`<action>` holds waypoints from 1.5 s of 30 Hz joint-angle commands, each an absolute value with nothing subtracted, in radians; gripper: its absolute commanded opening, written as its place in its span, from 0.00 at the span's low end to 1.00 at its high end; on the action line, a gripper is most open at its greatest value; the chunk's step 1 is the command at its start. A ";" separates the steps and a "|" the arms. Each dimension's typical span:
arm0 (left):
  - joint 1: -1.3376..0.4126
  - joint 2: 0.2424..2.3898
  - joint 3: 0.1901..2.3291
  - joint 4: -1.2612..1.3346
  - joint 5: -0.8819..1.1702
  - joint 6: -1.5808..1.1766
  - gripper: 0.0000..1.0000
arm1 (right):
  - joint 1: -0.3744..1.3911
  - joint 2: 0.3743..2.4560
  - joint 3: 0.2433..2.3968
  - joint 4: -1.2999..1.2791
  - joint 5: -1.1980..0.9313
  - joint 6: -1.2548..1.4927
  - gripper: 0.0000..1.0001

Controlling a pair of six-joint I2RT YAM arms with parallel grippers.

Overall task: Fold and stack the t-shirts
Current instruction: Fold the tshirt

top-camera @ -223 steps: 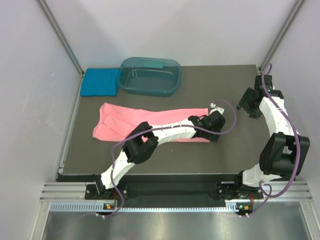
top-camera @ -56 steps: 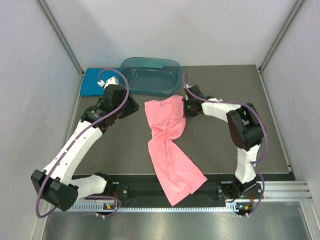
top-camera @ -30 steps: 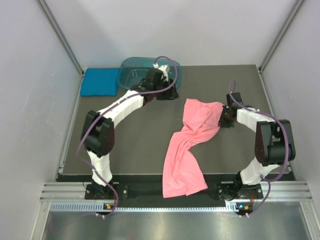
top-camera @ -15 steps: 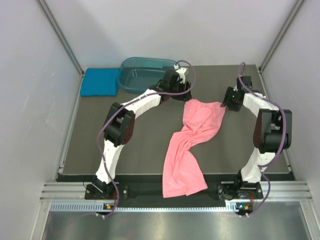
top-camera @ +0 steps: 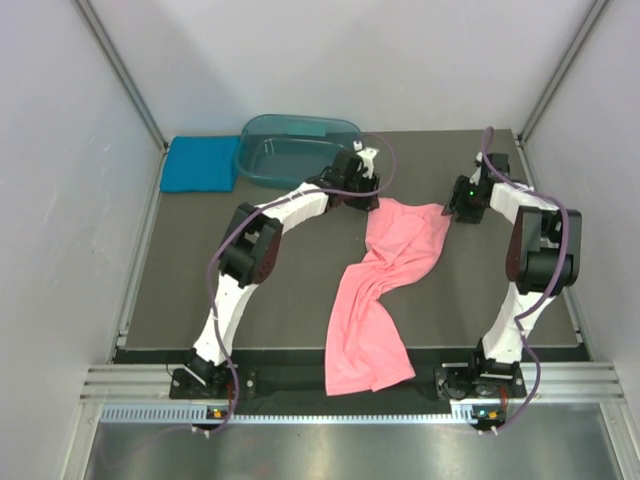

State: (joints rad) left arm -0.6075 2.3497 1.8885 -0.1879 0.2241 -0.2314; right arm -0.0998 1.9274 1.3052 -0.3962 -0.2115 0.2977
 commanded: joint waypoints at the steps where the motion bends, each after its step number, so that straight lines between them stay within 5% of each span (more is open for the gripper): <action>1: -0.609 2.379 1.953 -0.169 0.242 -0.209 0.47 | -0.123 1.951 1.334 -0.365 -0.259 0.268 0.50; 11: -0.609 2.467 2.014 -0.153 0.275 -0.247 0.47 | -0.123 1.982 1.344 -0.344 -0.327 0.275 0.45; 16: -0.607 2.500 2.054 -0.121 0.293 -0.281 0.12 | -0.126 1.991 1.339 -0.296 -0.322 0.317 0.27; 17: -0.609 2.503 2.052 -0.089 0.285 -0.293 0.01 | -0.126 1.988 1.335 -0.281 -0.318 0.325 0.14; 20: -0.609 2.507 2.051 -0.022 0.238 -0.353 0.00 | -0.130 1.968 1.321 -0.229 -0.276 0.354 0.00; 33: -0.607 2.726 2.420 0.198 0.068 -0.460 0.00 | -0.153 2.035 1.492 -0.035 -0.245 0.394 0.00; 45: -0.575 2.898 2.549 0.420 -0.041 -0.523 0.00 | -0.170 2.253 1.792 0.018 -0.267 0.416 0.00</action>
State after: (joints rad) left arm -0.5915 2.8738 2.4794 0.2867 0.0162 -0.4961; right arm -0.1505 2.2246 1.7126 -0.0700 -0.2619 0.4057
